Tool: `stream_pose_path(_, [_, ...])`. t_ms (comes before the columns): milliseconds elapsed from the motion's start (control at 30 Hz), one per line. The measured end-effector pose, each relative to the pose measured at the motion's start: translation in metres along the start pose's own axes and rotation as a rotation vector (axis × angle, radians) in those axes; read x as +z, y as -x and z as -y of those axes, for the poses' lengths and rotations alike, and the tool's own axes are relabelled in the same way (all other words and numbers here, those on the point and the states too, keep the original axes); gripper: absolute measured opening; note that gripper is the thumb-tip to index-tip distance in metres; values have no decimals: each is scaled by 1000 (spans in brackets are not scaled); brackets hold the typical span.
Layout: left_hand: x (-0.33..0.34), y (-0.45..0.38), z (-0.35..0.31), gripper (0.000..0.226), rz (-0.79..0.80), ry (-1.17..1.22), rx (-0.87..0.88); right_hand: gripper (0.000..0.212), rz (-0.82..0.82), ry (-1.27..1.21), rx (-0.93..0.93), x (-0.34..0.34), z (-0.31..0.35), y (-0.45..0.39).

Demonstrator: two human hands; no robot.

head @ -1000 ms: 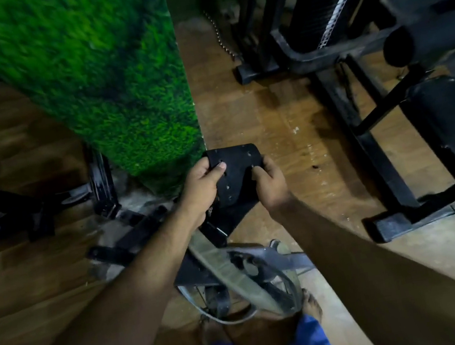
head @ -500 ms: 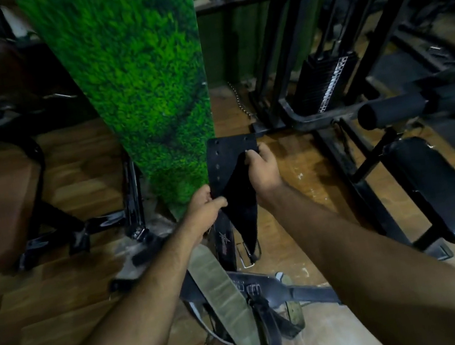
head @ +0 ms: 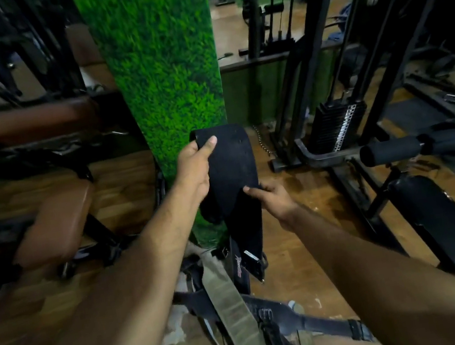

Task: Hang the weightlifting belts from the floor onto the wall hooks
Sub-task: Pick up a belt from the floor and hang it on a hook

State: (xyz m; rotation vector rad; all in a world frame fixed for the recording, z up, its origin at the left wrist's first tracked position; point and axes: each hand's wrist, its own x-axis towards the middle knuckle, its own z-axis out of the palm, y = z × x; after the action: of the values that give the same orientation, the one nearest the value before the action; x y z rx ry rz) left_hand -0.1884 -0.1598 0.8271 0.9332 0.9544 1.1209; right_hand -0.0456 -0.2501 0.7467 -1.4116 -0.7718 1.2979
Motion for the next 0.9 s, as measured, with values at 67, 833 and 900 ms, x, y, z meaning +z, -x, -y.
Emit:
stream_pose_path(67, [1,3,-29,13,-52,15,19,12,23,56,-47,5,11,7])
stream_pose_path(833, [-74,19,-76,60,-180,-297,-119,8,189,8,-110,103,63,73])
stream_pose_path(900, [-78,7,-72,63,-135,-239,-175,19,129,94,-119,99,69,69])
